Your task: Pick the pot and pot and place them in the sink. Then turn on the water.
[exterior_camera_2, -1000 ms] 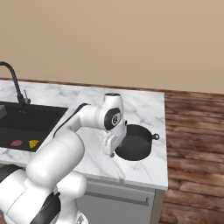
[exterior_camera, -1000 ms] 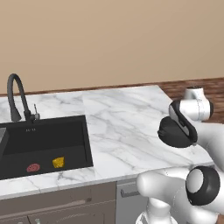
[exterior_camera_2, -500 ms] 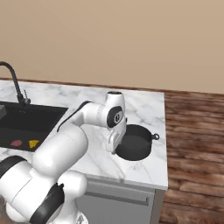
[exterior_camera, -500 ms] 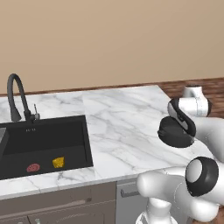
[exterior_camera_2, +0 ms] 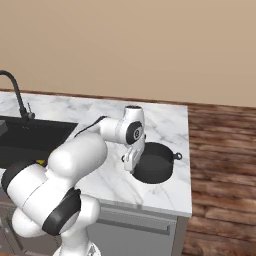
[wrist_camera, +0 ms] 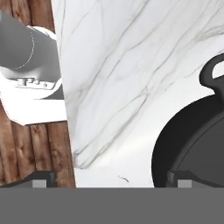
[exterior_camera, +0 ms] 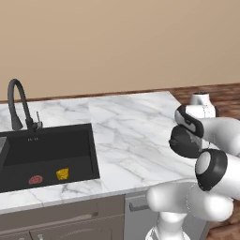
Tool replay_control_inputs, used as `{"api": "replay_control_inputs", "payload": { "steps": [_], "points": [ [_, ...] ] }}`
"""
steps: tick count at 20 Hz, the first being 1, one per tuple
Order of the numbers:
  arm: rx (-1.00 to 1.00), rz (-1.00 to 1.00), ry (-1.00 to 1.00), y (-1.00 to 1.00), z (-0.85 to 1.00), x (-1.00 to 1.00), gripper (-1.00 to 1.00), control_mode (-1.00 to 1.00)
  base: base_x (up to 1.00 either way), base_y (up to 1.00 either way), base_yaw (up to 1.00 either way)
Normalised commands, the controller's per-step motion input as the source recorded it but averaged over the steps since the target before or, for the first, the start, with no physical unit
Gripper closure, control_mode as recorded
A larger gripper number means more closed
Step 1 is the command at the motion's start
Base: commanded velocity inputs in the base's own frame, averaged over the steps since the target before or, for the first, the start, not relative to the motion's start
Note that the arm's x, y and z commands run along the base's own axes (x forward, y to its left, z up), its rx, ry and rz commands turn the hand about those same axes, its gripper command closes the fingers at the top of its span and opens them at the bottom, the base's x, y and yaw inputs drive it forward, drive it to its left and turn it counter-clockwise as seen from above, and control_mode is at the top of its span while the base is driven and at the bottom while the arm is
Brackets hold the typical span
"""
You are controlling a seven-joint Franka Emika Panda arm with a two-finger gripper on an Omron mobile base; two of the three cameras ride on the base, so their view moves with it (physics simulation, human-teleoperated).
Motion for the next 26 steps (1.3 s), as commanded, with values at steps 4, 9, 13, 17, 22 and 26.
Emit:
{"api": "replay_control_inputs", "payload": {
  "steps": [4, 9, 13, 17, 22, 26],
  "points": [
    [0.03, 0.02, 0.00, 0.00, -0.17, 0.20, -1.00, -1.00, 0.00, 0.00, 0.00],
    [0.05, 0.03, 0.00, 0.00, -0.20, 0.10, -1.00, -1.00, 0.00, 0.00, 0.00],
    [0.07, 0.02, 0.00, -0.04, -0.26, 0.01, -1.00, -1.00, 0.00, 0.00, 0.00],
    [0.06, 0.01, 0.00, -0.01, -0.23, 0.02, -1.00, -1.00, 0.00, 0.00, 0.00],
    [0.06, 0.00, 0.00, -0.01, -0.17, 0.01, -1.00, -1.00, 0.00, 0.00, 0.00],
    [0.06, 0.00, -0.02, -0.03, -0.01, 0.00, -1.00, -1.00, 0.00, 0.00, 0.00]
  ]
}}
